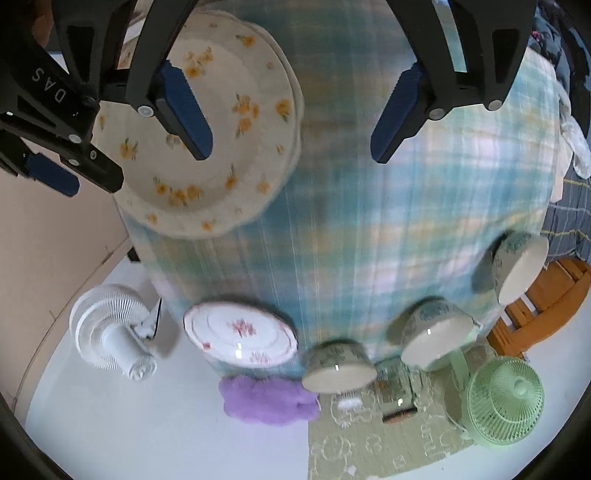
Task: Organize plates and bowls
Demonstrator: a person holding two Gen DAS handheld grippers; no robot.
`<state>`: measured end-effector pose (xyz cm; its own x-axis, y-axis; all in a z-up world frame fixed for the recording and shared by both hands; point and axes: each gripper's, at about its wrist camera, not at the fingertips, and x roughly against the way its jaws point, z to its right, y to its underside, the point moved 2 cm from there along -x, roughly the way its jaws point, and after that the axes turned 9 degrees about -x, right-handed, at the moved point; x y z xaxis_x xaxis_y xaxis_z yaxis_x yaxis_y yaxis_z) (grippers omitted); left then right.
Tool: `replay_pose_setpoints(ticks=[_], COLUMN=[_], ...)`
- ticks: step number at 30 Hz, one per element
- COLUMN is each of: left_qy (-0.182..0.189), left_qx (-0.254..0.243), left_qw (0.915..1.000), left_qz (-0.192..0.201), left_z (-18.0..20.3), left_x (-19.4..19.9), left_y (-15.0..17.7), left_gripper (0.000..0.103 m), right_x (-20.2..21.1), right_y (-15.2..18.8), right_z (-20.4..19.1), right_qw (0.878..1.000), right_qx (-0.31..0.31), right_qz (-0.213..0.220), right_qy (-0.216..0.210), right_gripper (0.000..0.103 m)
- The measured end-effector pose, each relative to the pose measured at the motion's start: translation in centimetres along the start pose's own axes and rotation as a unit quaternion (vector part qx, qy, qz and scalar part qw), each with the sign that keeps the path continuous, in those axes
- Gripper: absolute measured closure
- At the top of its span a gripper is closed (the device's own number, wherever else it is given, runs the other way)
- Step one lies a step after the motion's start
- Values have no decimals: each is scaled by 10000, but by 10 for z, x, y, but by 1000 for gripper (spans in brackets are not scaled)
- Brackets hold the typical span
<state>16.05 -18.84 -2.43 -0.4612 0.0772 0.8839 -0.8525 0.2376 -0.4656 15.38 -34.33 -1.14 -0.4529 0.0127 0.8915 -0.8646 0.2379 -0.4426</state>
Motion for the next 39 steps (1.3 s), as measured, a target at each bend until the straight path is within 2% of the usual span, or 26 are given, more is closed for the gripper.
replay_pose_setpoints(ticks=[6,14,19,24,28,39], left_qy=[34,-107,-279,-392,-553,-681], left_qx=[150,216,159,368,295,334], left_qw=[9996,9987,9977,9976,9974,9969], left_qz=[218,454,594,445,369,210], left_z=[-16,-21,-15,-14,-11,-14], left_x=[3,-7,-26,-57,-85,-146], left_y=[-30,-79,-107,-130,-147,-182], left_gripper=[10,9,9,9,9,15], right_x=[8,5,-19,-55,-84,-159], right_y=[-29,-80,-117,-147,-167,-208], right_z=[-12,-17,-14,-9,-7,-9], right_qw=[9993,9972,9972,9976,9978,9988], right_qx=[-170,-125,-73,-149,-90,-128], right_qz=[332,719,714,594,554,268], right_qy=[-30,-192,-231,-335,-342,-400], right_gripper=[42,42,42,42,42,42])
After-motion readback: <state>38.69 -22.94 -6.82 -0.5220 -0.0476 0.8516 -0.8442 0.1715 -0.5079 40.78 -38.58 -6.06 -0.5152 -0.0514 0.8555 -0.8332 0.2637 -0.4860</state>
